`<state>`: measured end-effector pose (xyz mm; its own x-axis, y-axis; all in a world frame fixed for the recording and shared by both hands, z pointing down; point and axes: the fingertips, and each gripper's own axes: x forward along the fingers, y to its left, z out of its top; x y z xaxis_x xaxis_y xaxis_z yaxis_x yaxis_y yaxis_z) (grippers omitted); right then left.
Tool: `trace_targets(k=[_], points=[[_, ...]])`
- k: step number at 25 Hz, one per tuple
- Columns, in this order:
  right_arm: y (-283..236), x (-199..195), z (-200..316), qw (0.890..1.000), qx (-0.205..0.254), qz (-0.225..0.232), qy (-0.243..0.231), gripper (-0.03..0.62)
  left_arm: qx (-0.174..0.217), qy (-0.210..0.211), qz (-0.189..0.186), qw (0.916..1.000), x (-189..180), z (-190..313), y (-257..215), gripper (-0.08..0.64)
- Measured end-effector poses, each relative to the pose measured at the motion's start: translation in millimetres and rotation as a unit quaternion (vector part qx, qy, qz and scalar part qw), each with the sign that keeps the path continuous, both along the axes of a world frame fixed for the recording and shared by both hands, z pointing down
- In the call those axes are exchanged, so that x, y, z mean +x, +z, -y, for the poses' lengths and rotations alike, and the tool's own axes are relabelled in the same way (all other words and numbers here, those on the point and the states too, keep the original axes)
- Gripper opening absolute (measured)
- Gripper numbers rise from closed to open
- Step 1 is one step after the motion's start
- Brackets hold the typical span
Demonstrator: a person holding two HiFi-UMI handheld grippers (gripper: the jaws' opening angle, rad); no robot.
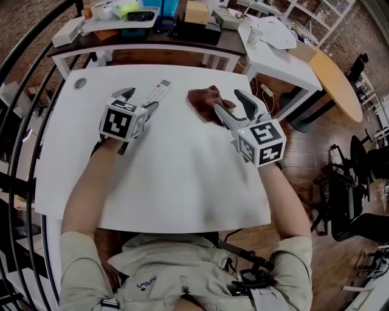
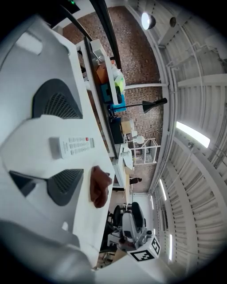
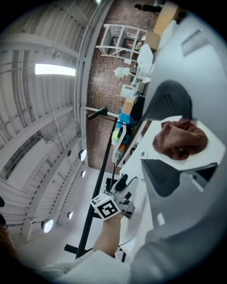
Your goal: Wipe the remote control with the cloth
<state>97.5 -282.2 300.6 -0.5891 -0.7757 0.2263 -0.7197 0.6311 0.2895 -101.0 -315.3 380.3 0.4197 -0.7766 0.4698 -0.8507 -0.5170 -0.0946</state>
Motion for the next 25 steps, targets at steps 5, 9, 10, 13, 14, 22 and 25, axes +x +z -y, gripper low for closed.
trace_targets(k=[5, 9, 10, 13, 14, 22, 25], points=[[28.6, 4.8, 31.2, 0.999, -0.05, 0.003, 0.018, 0.279, -0.043, -0.001, -0.012, 0.999, -5.8, 14.5, 20.1, 0.35], [42.8, 7.3, 49.7, 0.996, -0.081, 0.009, 0.026, 0.296, -0.058, -0.003, -0.01, 0.9983, 0.1, 24.2, 19.4, 0.357], [45.2, 7.6, 53.2, 0.996, -0.088, 0.011, 0.026, 0.301, -0.061, -0.001, -0.006, 0.9981, 3.3, 26.3, 19.1, 0.357], [52.1, 7.6, 61.6, 0.994, -0.108, 0.017, 0.025, 0.311, -0.08, 0.01, 0.008, 0.9967, 11.1, 30.5, 24.4, 0.359], [54.6, 7.6, 63.9, 0.993, -0.115, 0.019, 0.024, 0.316, -0.086, 0.012, 0.011, 0.9962, 12.2, 31.5, 26.9, 0.359], [67.8, 1.5, 73.6, 0.989, -0.146, 0.033, 0.014, 0.325, -0.123, 0.001, 0.007, 0.9923, 8.7, 34.4, 45.2, 0.359], [71.2, -1.5, 76.3, 0.988, -0.152, 0.035, 0.011, 0.334, -0.131, -0.001, 0.014, 0.9912, 8.6, 35.5, 48.8, 0.359]])
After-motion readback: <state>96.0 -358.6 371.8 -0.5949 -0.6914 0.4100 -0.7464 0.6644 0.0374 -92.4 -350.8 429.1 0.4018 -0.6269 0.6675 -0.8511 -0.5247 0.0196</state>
